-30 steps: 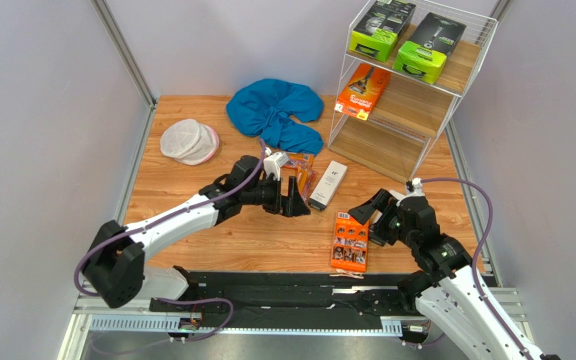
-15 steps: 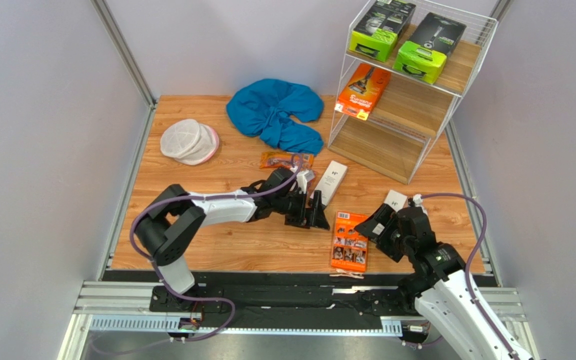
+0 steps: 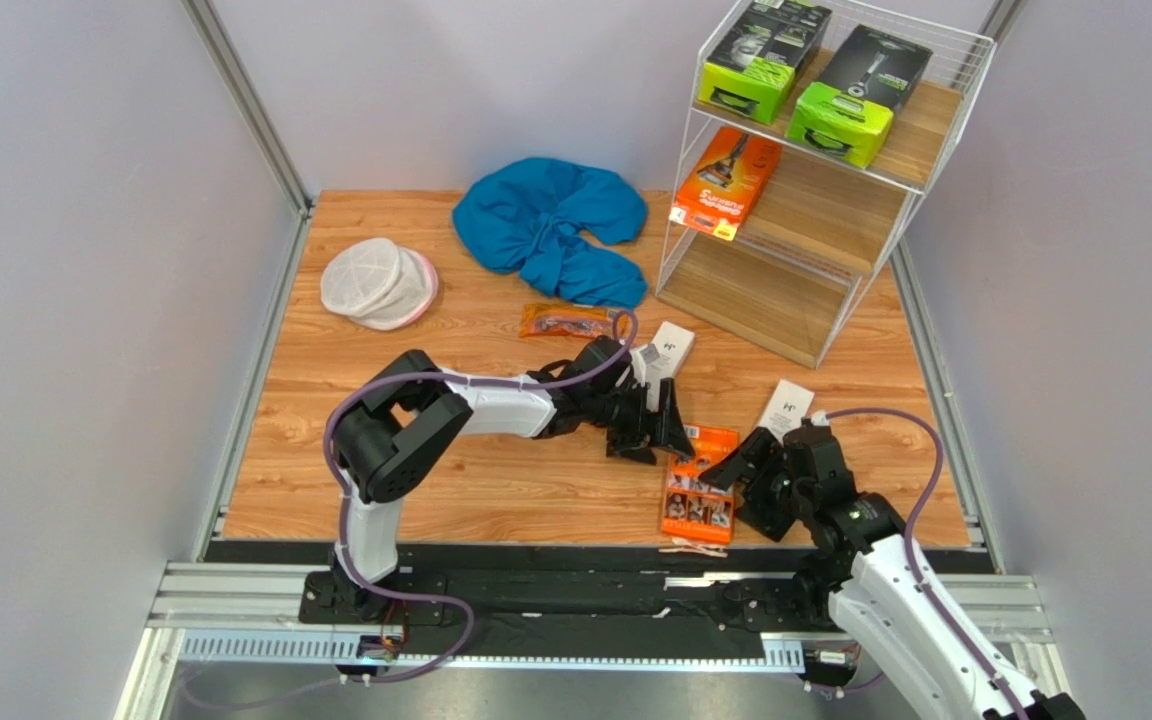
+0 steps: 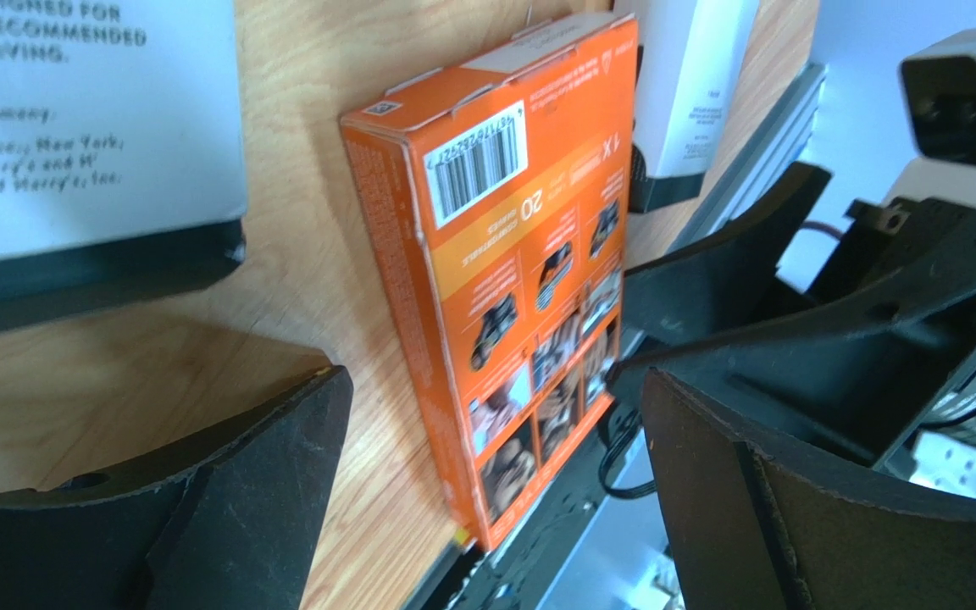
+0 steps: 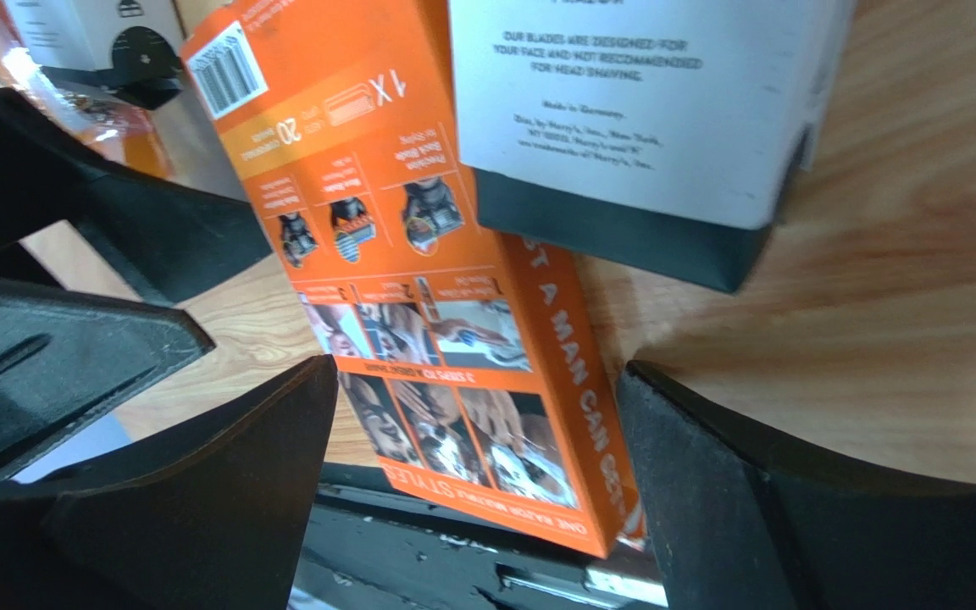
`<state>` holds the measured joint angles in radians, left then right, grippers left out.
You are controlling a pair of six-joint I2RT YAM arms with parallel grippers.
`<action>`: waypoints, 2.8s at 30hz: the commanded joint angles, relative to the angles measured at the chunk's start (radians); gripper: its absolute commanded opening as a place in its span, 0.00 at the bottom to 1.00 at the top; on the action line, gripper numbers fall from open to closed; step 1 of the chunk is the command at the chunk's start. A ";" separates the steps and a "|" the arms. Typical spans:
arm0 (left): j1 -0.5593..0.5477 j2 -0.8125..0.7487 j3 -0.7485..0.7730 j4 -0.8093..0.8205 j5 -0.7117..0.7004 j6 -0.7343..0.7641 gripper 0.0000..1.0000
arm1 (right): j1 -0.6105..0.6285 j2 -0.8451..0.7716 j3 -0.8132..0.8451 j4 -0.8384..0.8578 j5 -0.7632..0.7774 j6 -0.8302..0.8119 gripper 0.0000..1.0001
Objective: Place and organize the shaving razors onto the shelf
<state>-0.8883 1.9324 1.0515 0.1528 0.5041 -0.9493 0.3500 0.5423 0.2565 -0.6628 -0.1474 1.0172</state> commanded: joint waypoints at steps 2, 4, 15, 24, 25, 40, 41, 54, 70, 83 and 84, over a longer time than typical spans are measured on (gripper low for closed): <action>-0.017 0.068 0.022 0.022 -0.015 -0.101 0.93 | -0.003 0.016 -0.083 0.170 -0.084 0.057 0.87; -0.020 0.097 0.028 0.057 0.013 -0.123 0.93 | -0.003 0.015 -0.086 0.195 -0.087 0.049 0.87; -0.047 0.151 0.031 0.212 0.134 -0.154 0.86 | -0.003 -0.036 -0.091 0.278 -0.060 0.026 0.87; -0.081 0.076 0.033 0.002 0.160 -0.028 0.81 | -0.005 -0.036 -0.083 0.284 0.008 0.024 0.73; -0.087 0.068 0.027 -0.002 0.160 -0.022 0.79 | -0.005 -0.039 -0.086 0.282 0.009 0.029 0.70; -0.112 -0.030 -0.263 0.499 0.096 -0.314 0.80 | -0.005 -0.042 -0.135 0.390 -0.063 0.050 0.63; -0.112 -0.033 -0.281 0.552 0.053 -0.363 0.80 | -0.008 -0.042 -0.140 0.400 -0.069 0.052 0.63; -0.123 -0.184 -0.412 0.487 -0.275 -0.447 0.83 | -0.005 -0.083 -0.155 0.379 -0.182 0.073 0.57; -0.141 -0.151 -0.374 0.698 -0.260 -0.385 0.84 | -0.005 -0.090 -0.175 0.396 -0.231 0.086 0.56; -0.175 -0.208 -0.369 0.771 -0.185 -0.414 0.81 | -0.003 -0.114 -0.115 0.336 -0.343 0.083 0.52; -0.179 -0.225 -0.373 0.766 -0.187 -0.411 0.81 | -0.003 -0.117 -0.106 0.327 -0.350 0.078 0.52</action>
<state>-1.0317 1.7969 0.6300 0.6891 0.2710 -1.3396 0.3195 0.4488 0.0978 -0.3290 -0.2451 1.0561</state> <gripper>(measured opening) 0.818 0.534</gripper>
